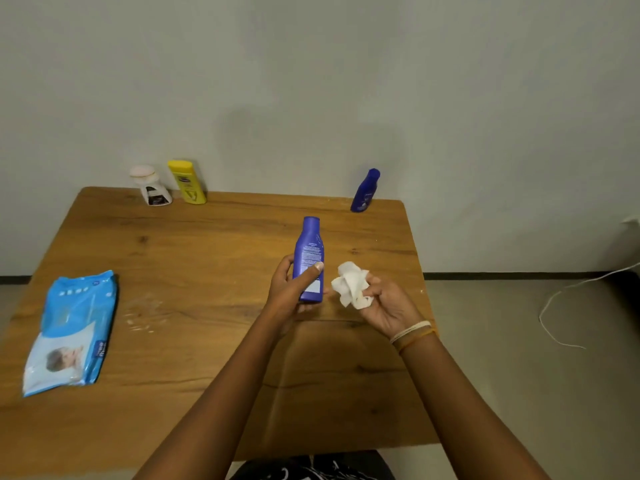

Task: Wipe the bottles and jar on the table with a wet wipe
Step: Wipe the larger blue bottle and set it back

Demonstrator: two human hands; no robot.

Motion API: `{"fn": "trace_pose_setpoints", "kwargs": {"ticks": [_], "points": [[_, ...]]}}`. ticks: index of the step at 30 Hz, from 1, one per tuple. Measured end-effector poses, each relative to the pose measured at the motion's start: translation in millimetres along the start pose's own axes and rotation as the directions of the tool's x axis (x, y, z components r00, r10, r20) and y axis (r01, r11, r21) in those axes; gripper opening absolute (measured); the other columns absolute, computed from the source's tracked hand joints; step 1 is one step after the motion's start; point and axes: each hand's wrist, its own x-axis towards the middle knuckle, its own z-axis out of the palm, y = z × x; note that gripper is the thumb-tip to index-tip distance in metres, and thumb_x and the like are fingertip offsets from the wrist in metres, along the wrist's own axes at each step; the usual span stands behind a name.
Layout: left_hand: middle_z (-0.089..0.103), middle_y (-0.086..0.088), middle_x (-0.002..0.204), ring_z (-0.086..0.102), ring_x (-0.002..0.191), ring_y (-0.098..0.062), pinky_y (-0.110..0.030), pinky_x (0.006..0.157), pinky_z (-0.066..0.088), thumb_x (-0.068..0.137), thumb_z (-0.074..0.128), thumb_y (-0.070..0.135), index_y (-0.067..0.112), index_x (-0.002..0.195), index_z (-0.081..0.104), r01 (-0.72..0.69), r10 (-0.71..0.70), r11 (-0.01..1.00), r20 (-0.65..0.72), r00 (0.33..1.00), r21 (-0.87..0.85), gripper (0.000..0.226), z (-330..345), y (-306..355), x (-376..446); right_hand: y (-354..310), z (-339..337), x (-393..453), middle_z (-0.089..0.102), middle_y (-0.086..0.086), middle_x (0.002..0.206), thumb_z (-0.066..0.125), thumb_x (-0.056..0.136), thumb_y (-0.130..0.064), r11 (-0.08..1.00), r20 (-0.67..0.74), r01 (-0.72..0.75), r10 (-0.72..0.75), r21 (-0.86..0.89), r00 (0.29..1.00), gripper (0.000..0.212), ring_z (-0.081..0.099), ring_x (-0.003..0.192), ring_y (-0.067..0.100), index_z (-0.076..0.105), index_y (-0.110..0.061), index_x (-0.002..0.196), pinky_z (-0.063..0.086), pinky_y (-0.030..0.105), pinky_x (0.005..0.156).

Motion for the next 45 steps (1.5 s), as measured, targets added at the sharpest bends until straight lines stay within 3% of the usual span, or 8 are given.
{"fn": "trace_pose_setpoints", "kwargs": {"ticks": [6, 15, 22, 26, 29, 33, 38, 45], "points": [[0.07, -0.011, 0.105, 0.07, 0.083, -0.027, -0.037, 0.062, 0.057, 0.074, 0.068, 0.051, 0.024, 0.123, 0.053, -0.009, 0.03, 0.984, 0.115, 0.993, -0.176, 0.058, 7.2, 30.7, -21.0, 7.5, 15.5, -26.4, 0.05, 0.026, 0.131, 0.031, 0.092, 0.013, 0.989, 0.095, 0.131, -0.137, 0.072, 0.986, 0.047, 0.057, 0.108, 0.036, 0.043, -0.002, 0.135, 0.056, 0.042, 0.077], [0.071, -0.014, 0.093, 0.07, 0.076, -0.026, -0.036, 0.065, 0.059, 0.089, 0.051, 0.046, 0.009, 0.12, 0.053, -0.033, 0.119, 0.941, 0.239, 0.964, -0.337, 0.048, 37.8, 87.9, -23.2, -20.9, 43.7, -54.3, 0.064, 0.022, 0.116, 0.065, 0.08, -0.011, 0.956, 0.098, 0.292, -0.288, -0.024, 0.953, 0.033, 0.067, 0.103, 0.033, 0.063, -0.013, 0.113, 0.06, 0.047, 0.069], [0.071, -0.01, 0.095, 0.07, 0.081, -0.027, -0.039, 0.067, 0.06, 0.077, 0.061, 0.043, 0.009, 0.118, 0.053, -0.098, 0.184, 0.936, 0.231, 0.955, -0.338, 0.053, 50.2, 113.3, -20.7, -38.0, 66.4, -66.8, 0.061, 0.017, 0.121, 0.062, 0.089, -0.006, 0.838, -0.034, 0.518, -0.53, -0.171, 0.847, 0.015, 0.064, 0.104, 0.034, 0.066, -0.01, 0.102, 0.057, 0.047, 0.084], [0.069, -0.012, 0.086, 0.068, 0.069, -0.024, -0.033, 0.059, 0.058, 0.08, 0.056, 0.047, 0.007, 0.114, 0.057, -0.087, 0.192, 0.926, 0.26, 0.946, -0.368, 0.052, 46.1, 101.7, -27.5, -41.4, 69.6, -73.8, 0.057, 0.021, 0.121, 0.047, 0.09, -0.001, 0.895, 0.069, 0.445, -0.446, 0.026, 0.892, 0.021, 0.058, 0.113, 0.034, 0.059, 0.0, 0.107, 0.056, 0.038, 0.084], [0.067, -0.012, 0.08, 0.065, 0.062, -0.023, -0.031, 0.055, 0.056, 0.085, 0.051, 0.051, 0.008, 0.109, 0.061, -0.079, 0.18, 0.941, 0.29, 0.94, -0.329, 0.05, 41.5, 99.2, -31.6, -43.8, 74.7, -79.1, 0.055, 0.016, 0.127, 0.045, 0.089, 0.01, 0.87, 0.09, 0.475, -0.466, -0.133, 0.88, 0.03, 0.053, 0.12, 0.035, 0.06, -0.002, 0.111, 0.047, 0.045, 0.1], [0.068, -0.011, 0.08, 0.066, 0.063, -0.022, -0.031, 0.054, 0.055, 0.082, 0.052, 0.053, 0.008, 0.11, 0.058, -0.115, 0.178, 0.965, 0.27, 0.946, -0.235, 0.053, 39.2, 93.8, -35.6, -47.1, 85.7, -87.6, 0.064, 0.005, 0.119, 0.055, 0.089, 0.006, 0.41, 0.164, 0.69, -0.779, -0.597, 0.605, 0.03, 0.06, 0.111, 0.019, 0.066, -0.014, 0.108, 0.055, 0.029, 0.089], [0.066, -0.011, 0.093, 0.069, 0.073, -0.023, -0.031, 0.055, 0.056, 0.09, 0.052, 0.045, 0.012, 0.117, 0.053, -0.279, 0.284, 0.959, 0.2, 0.938, -0.055, 0.042, 41.3, 93.2, -34.9, -59.7, 105.6, -85.5, 0.058, 0.001, 0.111, 0.059, 0.089, 0.001, -0.146, 0.353, 0.677, -0.918, -0.722, 0.179, 0.026, 0.058, 0.101, 0.007, 0.067, -0.011, 0.111, 0.054, 0.017, 0.081], [0.068, -0.01, 0.094, 0.067, 0.077, -0.019, -0.029, 0.063, 0.054, 0.095, 0.054, 0.034, 0.019, 0.099, 0.057, -0.435, 0.43, 0.898, 0.069, 0.9, 0.072, 0.016, 48.2, 93.1, -33.3, -35.9, 118.2, -70.1, 0.057, 0.007, 0.128, 0.057, 0.094, -0.011, -0.349, 0.526, 0.599, -0.838, -0.721, 0.145, 0.026, 0.056, 0.111, 0.009, 0.062, -0.002, 0.117, 0.046, 0.013, 0.092]]}}
